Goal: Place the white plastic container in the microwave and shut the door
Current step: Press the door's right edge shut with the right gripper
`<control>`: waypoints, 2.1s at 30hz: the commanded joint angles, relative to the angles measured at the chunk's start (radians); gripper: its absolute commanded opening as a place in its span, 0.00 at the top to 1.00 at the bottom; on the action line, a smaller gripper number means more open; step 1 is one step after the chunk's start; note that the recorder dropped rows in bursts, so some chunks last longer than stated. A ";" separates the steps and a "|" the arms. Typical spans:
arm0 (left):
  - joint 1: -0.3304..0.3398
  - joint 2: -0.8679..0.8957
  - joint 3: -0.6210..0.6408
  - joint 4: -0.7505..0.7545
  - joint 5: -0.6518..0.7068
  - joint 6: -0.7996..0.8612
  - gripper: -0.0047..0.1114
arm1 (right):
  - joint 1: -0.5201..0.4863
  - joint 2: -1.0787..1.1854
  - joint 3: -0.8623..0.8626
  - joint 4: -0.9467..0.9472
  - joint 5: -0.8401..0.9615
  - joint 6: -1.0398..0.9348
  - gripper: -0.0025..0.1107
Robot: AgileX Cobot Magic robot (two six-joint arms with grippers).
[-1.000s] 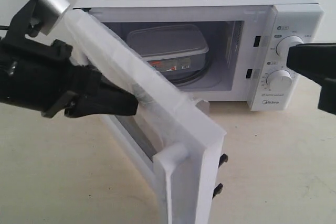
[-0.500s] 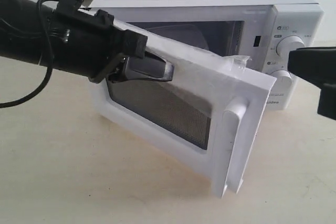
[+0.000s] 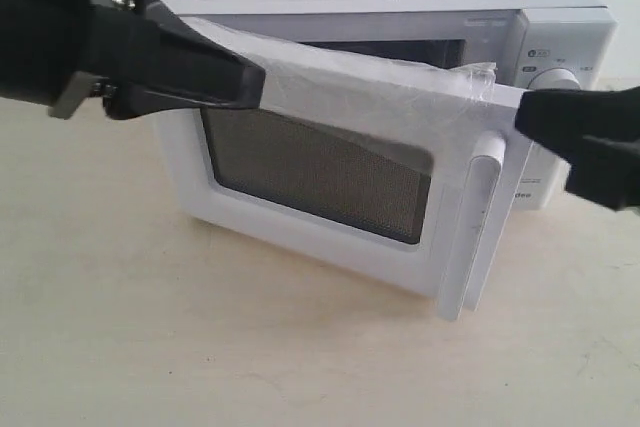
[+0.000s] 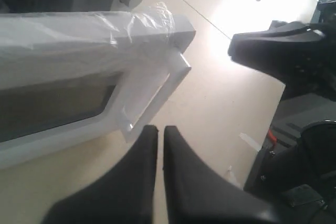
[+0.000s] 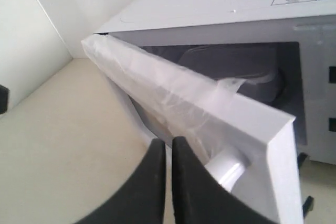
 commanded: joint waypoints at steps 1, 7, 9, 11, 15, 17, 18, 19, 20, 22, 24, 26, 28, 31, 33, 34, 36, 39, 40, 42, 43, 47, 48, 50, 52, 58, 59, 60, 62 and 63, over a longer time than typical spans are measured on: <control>-0.004 -0.100 0.062 0.098 -0.040 -0.094 0.92 | -0.001 0.097 0.053 -0.003 -0.182 0.069 0.98; -0.004 -0.260 0.178 0.168 -0.095 -0.185 0.92 | -0.001 0.238 0.053 -0.001 -0.338 0.087 0.98; -0.004 -0.300 0.194 0.168 -0.095 -0.185 0.92 | -0.001 0.269 0.053 -0.001 -0.375 0.087 0.98; -0.004 -0.330 0.201 0.168 -0.097 -0.185 0.92 | -0.001 0.313 0.053 0.026 -0.409 0.075 0.98; -0.004 -0.358 0.201 0.168 -0.093 -0.186 0.92 | -0.001 0.399 0.051 0.081 -0.503 0.004 0.98; -0.004 -0.361 0.201 0.168 -0.088 -0.186 0.92 | -0.001 0.434 0.032 0.099 -0.509 -0.002 0.98; -0.004 -0.361 0.201 0.168 -0.083 -0.186 0.92 | -0.001 0.446 0.024 0.099 -0.512 -0.004 0.98; -0.004 -0.361 0.201 0.168 -0.078 -0.189 0.92 | -0.001 0.461 0.013 0.103 -0.512 -0.018 0.98; -0.004 -0.361 0.201 0.168 -0.077 -0.189 0.92 | -0.001 0.468 0.007 0.113 -0.512 -0.033 0.98; -0.004 -0.361 0.201 0.168 -0.077 -0.189 0.92 | -0.001 0.473 -0.002 0.187 -0.512 -0.100 0.98; -0.004 -0.361 0.201 0.168 -0.077 -0.189 0.92 | -0.001 0.473 -0.005 0.299 -0.514 -0.201 0.98; -0.004 -0.361 0.201 0.168 -0.077 -0.189 0.92 | -0.001 0.473 -0.005 0.407 -0.514 -0.302 0.98; -0.004 -0.361 0.201 0.168 -0.077 -0.189 0.92 | -0.001 0.473 -0.005 0.476 -0.514 -0.392 0.98; -0.004 -0.361 0.201 0.168 -0.081 -0.189 0.92 | -0.001 0.473 -0.005 0.522 -0.525 -0.457 0.98; -0.004 -0.361 0.201 0.168 -0.082 -0.185 0.92 | -0.001 0.473 -0.005 0.542 -0.547 -0.468 0.98; -0.004 -0.361 0.201 0.168 -0.082 -0.185 0.92 | -0.001 0.473 -0.005 0.550 -0.561 -0.479 0.98; -0.004 -0.361 0.201 0.168 -0.081 -0.187 0.92 | -0.001 0.473 -0.005 0.563 -0.582 -0.496 0.98; -0.004 -0.364 0.201 0.164 -0.079 -0.192 0.92 | -0.001 0.473 -0.005 0.575 -0.603 -0.511 0.98; -0.004 -0.365 0.201 0.164 -0.079 -0.192 0.92 | -0.001 0.473 -0.005 0.575 -0.610 -0.511 0.98; -0.004 -0.365 0.201 0.164 -0.079 -0.192 0.92 | -0.001 0.473 -0.013 0.575 -0.629 -0.511 0.98; -0.004 -0.365 0.201 0.164 -0.079 -0.195 0.92 | -0.001 0.479 -0.025 0.575 -0.618 -0.511 0.98; -0.004 -0.365 0.201 0.160 -0.079 -0.200 0.92 | -0.001 0.564 -0.072 0.571 -0.610 -0.511 0.98; -0.004 -0.365 0.201 0.157 -0.079 -0.200 0.92 | -0.001 0.598 -0.074 0.571 -0.646 -0.513 0.98; -0.004 -0.365 0.201 0.158 -0.077 -0.200 0.92 | -0.001 0.646 -0.075 0.586 -0.718 -0.513 0.98; -0.004 -0.365 0.201 0.158 -0.072 -0.200 0.92 | -0.001 0.684 -0.082 0.601 -0.743 -0.511 0.98; -0.004 -0.365 0.201 0.158 -0.069 -0.200 0.92 | -0.001 0.732 -0.107 0.619 -0.782 -0.518 0.98; -0.004 -0.365 0.201 0.158 -0.069 -0.200 0.92 | -0.001 0.737 -0.113 0.619 -0.786 -0.517 0.98; -0.004 -0.365 0.201 0.158 -0.069 -0.200 0.92 | -0.001 0.739 -0.118 0.622 -0.786 -0.522 0.98; -0.004 -0.365 0.201 0.158 -0.069 -0.200 0.92 | -0.001 0.741 -0.127 0.625 -0.786 -0.527 0.98; -0.004 -0.365 0.201 0.158 -0.069 -0.200 0.92 | -0.001 0.741 -0.134 0.633 -0.786 -0.532 0.98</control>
